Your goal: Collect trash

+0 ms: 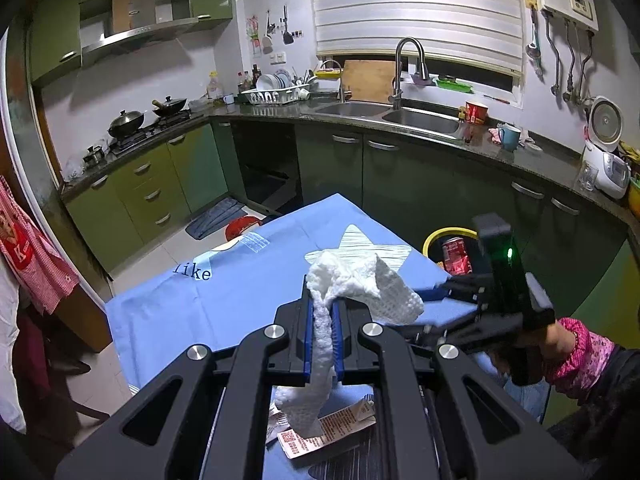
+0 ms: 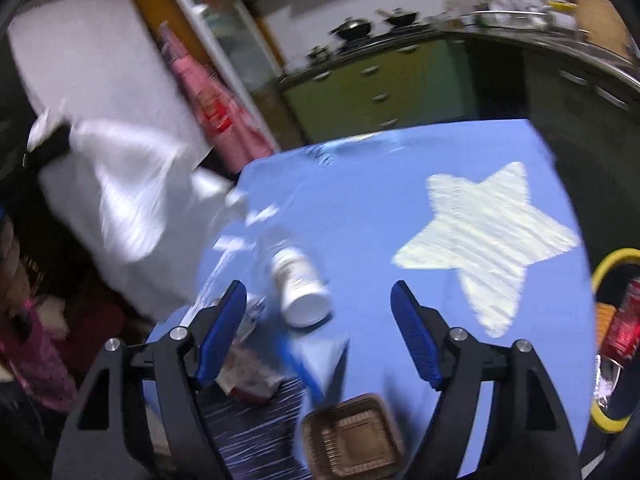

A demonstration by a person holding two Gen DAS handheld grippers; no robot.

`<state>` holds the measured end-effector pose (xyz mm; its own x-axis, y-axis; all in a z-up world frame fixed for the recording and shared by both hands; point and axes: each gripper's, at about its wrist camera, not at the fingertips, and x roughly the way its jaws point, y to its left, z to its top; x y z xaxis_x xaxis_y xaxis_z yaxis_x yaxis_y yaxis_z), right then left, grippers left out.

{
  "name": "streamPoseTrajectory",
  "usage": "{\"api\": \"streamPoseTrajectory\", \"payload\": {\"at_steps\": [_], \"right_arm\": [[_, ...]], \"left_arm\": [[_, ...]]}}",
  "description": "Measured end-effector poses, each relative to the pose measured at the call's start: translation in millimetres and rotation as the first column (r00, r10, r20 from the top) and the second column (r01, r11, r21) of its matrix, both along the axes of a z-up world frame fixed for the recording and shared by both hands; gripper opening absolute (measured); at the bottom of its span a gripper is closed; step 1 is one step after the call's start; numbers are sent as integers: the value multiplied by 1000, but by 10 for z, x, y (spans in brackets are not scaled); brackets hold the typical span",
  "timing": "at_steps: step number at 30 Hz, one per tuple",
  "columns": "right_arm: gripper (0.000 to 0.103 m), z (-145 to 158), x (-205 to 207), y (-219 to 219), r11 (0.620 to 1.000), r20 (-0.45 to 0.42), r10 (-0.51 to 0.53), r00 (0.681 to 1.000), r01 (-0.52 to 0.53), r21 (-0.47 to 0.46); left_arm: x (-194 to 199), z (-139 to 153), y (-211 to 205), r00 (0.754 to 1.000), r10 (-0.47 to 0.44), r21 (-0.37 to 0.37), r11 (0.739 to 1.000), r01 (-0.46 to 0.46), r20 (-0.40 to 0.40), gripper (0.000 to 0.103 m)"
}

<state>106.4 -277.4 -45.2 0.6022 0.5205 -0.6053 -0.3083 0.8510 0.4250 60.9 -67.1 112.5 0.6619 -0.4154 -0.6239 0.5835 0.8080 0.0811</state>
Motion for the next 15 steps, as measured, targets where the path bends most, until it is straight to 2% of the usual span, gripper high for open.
{"api": "streamPoseTrajectory", "payload": {"at_steps": [3,8,15], "right_arm": [[72,68,-41,-176,999,14,-30,999,30,34],[72,181,-235,-464,995,43,-97,994,96,36],[74,208,-748,-968,967,55,-249,967,252,-44]], "left_arm": [[9,-7,-30,1000,-5,4,1000,5,-1,8],[45,-24,-89,1000,-21,10,1000,21,-7,8],[131,-53,-283,997,-69,21,997,69,-14,8]]}}
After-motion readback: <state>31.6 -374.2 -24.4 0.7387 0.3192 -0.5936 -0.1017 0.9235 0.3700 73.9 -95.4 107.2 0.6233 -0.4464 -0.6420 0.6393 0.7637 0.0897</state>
